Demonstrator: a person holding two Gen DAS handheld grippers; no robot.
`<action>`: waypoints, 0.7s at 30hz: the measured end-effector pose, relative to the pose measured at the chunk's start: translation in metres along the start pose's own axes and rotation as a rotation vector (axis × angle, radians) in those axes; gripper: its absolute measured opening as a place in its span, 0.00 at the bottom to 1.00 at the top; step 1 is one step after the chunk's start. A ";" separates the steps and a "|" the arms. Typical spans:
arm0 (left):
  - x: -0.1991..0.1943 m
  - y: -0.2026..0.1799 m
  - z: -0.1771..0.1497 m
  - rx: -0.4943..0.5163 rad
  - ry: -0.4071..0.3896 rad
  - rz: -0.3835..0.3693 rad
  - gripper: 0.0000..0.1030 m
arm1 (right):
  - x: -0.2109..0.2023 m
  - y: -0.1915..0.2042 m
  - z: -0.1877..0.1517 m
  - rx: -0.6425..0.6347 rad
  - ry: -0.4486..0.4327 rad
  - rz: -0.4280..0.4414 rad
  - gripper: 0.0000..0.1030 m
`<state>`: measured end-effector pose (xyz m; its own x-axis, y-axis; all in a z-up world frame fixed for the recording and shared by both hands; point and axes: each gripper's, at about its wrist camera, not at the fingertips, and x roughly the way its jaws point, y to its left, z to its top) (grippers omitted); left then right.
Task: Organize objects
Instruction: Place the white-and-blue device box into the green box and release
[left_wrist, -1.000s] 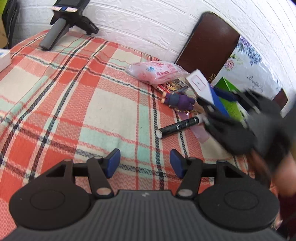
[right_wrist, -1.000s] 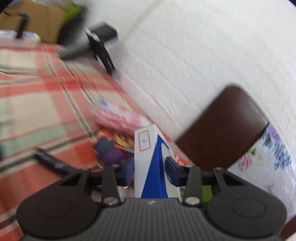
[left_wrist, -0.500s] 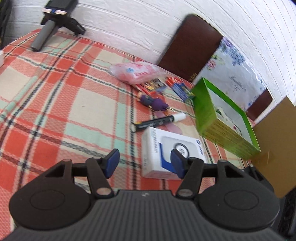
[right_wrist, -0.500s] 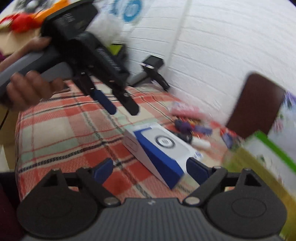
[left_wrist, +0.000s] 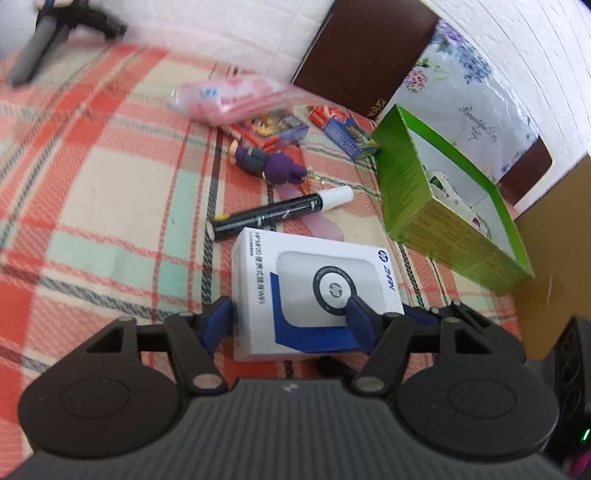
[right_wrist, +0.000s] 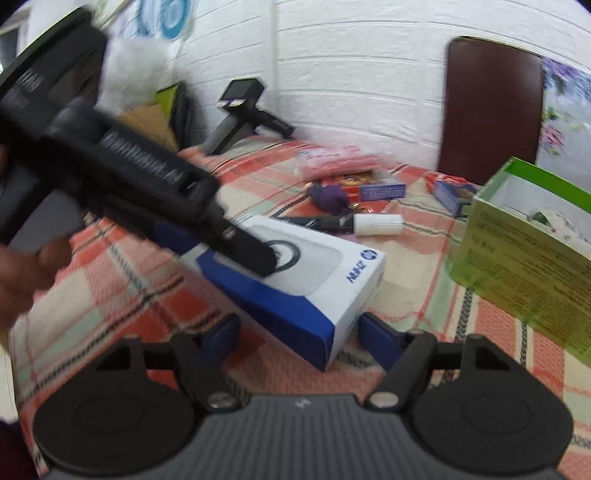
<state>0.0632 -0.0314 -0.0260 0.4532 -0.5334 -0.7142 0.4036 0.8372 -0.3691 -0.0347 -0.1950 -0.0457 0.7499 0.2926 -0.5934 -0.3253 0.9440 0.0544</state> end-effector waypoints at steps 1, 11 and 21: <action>-0.008 -0.006 0.001 0.018 -0.015 0.009 0.59 | -0.004 0.000 -0.001 0.005 -0.017 -0.003 0.70; -0.027 -0.094 0.059 0.217 -0.190 -0.109 0.58 | -0.063 -0.039 0.022 -0.058 -0.307 -0.265 0.64; 0.069 -0.200 0.083 0.382 -0.152 -0.189 0.58 | -0.068 -0.145 0.007 0.165 -0.257 -0.474 0.63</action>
<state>0.0800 -0.2455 0.0478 0.4435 -0.7082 -0.5494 0.7421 0.6339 -0.2180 -0.0343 -0.3512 -0.0072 0.9148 -0.1614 -0.3702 0.1603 0.9865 -0.0340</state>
